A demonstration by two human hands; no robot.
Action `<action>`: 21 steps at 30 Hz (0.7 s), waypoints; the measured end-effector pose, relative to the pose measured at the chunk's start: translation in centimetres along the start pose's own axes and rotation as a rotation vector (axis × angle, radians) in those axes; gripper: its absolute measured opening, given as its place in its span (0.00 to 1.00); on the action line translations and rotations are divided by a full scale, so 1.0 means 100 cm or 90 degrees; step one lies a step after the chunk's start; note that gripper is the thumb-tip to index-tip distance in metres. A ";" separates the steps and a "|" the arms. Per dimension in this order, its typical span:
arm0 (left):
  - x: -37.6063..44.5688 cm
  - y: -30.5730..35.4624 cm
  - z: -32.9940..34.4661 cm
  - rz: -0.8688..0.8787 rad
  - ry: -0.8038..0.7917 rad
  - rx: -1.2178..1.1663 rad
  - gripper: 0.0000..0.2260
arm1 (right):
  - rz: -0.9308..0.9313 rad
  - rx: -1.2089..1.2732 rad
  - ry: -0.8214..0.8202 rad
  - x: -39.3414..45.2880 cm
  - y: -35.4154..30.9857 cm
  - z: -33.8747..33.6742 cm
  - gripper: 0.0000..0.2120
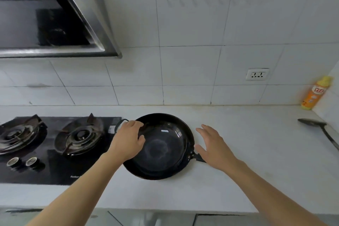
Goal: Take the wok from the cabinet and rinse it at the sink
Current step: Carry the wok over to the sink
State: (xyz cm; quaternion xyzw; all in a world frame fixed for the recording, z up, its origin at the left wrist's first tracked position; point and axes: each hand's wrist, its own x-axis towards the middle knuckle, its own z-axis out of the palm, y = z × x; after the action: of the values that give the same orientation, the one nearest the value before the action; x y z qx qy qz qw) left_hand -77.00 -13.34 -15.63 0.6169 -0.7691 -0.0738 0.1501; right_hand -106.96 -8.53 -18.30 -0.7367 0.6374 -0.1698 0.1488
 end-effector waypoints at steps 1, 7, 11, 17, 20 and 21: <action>0.005 -0.009 0.003 0.002 -0.009 0.000 0.20 | 0.009 -0.007 -0.011 0.006 -0.002 0.004 0.28; 0.057 -0.057 0.018 0.052 -0.055 0.035 0.21 | 0.056 -0.073 -0.017 0.044 -0.020 0.027 0.27; 0.093 -0.075 0.024 0.123 -0.113 0.071 0.22 | 0.085 -0.096 -0.027 0.068 -0.038 0.042 0.27; 0.131 -0.105 0.031 0.195 -0.206 0.102 0.22 | 0.151 -0.111 -0.021 0.073 -0.035 0.050 0.27; 0.142 -0.118 0.032 0.221 -0.238 0.130 0.23 | 0.165 -0.126 -0.037 0.076 -0.026 0.053 0.27; 0.145 -0.122 0.032 0.222 -0.254 0.137 0.24 | 0.169 -0.131 -0.045 0.077 -0.023 0.053 0.27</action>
State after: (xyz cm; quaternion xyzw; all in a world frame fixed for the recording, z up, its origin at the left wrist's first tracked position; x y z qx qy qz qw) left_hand -69.53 -30.45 -20.27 0.4610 -0.8812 -0.0850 -0.0602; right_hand -101.59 -15.82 -21.56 -0.6629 0.7375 -0.0566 0.1156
